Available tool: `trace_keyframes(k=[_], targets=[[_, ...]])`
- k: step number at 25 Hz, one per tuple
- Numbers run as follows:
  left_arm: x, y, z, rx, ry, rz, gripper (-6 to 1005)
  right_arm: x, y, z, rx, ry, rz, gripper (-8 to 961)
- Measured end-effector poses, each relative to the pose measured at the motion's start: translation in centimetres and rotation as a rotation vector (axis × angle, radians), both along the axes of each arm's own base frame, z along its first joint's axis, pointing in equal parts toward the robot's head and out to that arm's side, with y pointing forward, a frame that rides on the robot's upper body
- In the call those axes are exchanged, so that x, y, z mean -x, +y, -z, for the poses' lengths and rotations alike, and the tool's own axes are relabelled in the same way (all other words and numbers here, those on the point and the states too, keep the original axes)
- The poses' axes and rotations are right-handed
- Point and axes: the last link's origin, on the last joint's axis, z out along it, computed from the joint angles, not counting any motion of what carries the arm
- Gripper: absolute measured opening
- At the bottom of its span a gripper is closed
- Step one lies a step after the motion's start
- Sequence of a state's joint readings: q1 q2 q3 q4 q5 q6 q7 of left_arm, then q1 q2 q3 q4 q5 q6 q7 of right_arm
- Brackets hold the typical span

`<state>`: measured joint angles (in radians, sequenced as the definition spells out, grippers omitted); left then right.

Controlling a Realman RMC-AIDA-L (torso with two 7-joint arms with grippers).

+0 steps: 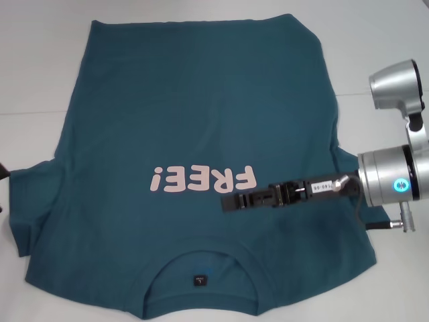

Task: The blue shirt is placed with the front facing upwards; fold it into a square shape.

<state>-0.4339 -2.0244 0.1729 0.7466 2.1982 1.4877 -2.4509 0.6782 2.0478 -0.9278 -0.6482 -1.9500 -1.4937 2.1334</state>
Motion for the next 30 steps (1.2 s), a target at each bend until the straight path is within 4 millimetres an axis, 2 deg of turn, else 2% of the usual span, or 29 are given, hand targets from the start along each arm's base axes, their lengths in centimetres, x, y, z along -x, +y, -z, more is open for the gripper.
trace_keyframes(k=[7, 12, 26, 30], targets=[[2.0, 0.6, 1.5, -0.011, 0.02, -0.139, 933, 0.1, 0.4, -0.2, -0.014, -0.002, 0.014, 620], [2.4, 1.1, 2.6, 0.009, 0.046, -0.177, 933, -0.1, 0.5, -0.2, -0.018, -0.008, 0.021, 621], [1.4, 2.7, 4.6, 0.067, 0.085, -0.152, 932, -0.6, 0.5, -0.6, -0.032, 0.0, 0.046, 619], [1.0, 3.2, 4.6, 0.074, 0.089, -0.135, 932, -0.8, 0.6, -0.9, -0.045, 0.01, 0.059, 619]])
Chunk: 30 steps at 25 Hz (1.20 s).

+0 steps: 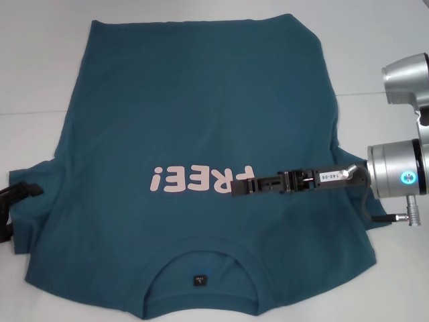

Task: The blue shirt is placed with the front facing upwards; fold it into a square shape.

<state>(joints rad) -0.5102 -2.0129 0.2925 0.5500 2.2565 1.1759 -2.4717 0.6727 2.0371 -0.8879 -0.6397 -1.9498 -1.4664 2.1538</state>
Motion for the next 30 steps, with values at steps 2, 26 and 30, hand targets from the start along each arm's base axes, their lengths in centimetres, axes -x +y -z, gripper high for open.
trace_keyframes(k=[2, 26, 30], targets=[[-0.02, 0.09, -0.17, -0.003, 0.001, 0.001, 895, -0.12, 0.08, -0.23, -0.009, 0.006, 0.007, 620], [0.49, -0.26, -0.57, 0.036, 0.069, 0.009, 253, -0.13, 0.24, -0.57, -0.023, 0.021, 0.015, 619], [0.24, -0.31, -0.86, 0.045, 0.078, 0.038, 74, -0.14, 0.24, -0.57, -0.024, 0.021, 0.016, 619]])
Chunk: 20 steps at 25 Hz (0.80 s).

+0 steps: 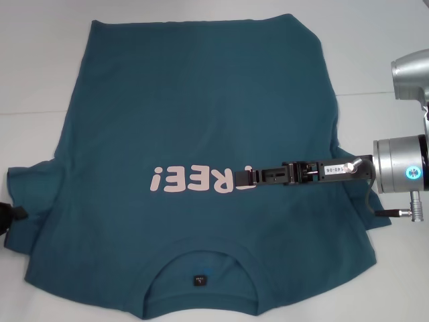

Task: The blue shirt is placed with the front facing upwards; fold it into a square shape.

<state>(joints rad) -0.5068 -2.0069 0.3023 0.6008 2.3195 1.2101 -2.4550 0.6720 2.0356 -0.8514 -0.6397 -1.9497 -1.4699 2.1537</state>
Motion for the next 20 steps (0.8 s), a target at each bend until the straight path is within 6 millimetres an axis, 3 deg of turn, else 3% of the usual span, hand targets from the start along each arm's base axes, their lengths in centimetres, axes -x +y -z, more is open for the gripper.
trace_keyframes(k=[2, 8, 14, 20], targets=[[0.1, 0.0, -0.4, -0.005, 0.011, 0.005, 20, 0.0, 0.0, 0.0, -0.001, 0.001, 0.001, 620], [1.2, -0.6, -2.1, -0.045, 0.037, -0.034, 20, -0.1, 0.0, -0.1, -0.005, 0.004, 0.006, 620], [1.1, -0.4, -2.3, -0.033, 0.066, -0.026, 19, 0.0, 0.1, -0.1, -0.007, 0.003, 0.005, 621], [1.4, 0.4, -5.3, -0.036, 0.177, -0.024, 19, -0.1, 0.1, -0.1, -0.006, 0.001, 0.006, 619]])
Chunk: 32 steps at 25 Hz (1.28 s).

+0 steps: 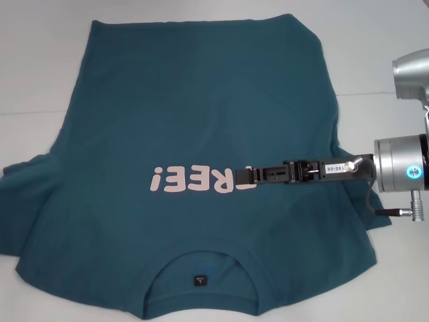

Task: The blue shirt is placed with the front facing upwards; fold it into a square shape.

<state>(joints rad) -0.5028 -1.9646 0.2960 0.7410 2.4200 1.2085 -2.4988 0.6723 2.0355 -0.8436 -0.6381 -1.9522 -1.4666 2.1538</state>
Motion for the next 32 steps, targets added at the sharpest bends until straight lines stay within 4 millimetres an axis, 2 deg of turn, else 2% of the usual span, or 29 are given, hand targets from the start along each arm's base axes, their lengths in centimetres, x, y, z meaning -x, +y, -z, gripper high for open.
trace_keyframes(k=[4, 9, 15, 21, 26, 32], targets=[[-0.6, 0.7, -1.5, 0.016, 0.051, 0.023, 19, -0.2, 0.0, -0.1, -0.001, -0.002, 0.003, 619], [-2.5, 1.9, -1.8, 0.078, 0.079, 0.095, 20, -0.1, 0.0, 0.0, 0.0, -0.005, 0.0, 620], [-5.8, 3.2, -1.3, 0.185, 0.13, 0.178, 20, -0.3, 0.0, 0.0, -0.005, -0.01, 0.005, 620], [-9.3, 4.6, -0.9, 0.256, 0.276, 0.303, 20, -1.1, -0.3, -0.1, -0.014, -0.012, 0.026, 621], [-12.5, 5.7, 0.8, 0.342, 0.384, 0.411, 20, -1.5, -0.4, -0.2, -0.029, -0.016, 0.039, 621], [-15.2, 6.8, 4.5, 0.477, 0.514, 0.472, 19, -1.8, -0.2, -0.3, -0.045, -0.023, 0.048, 619]])
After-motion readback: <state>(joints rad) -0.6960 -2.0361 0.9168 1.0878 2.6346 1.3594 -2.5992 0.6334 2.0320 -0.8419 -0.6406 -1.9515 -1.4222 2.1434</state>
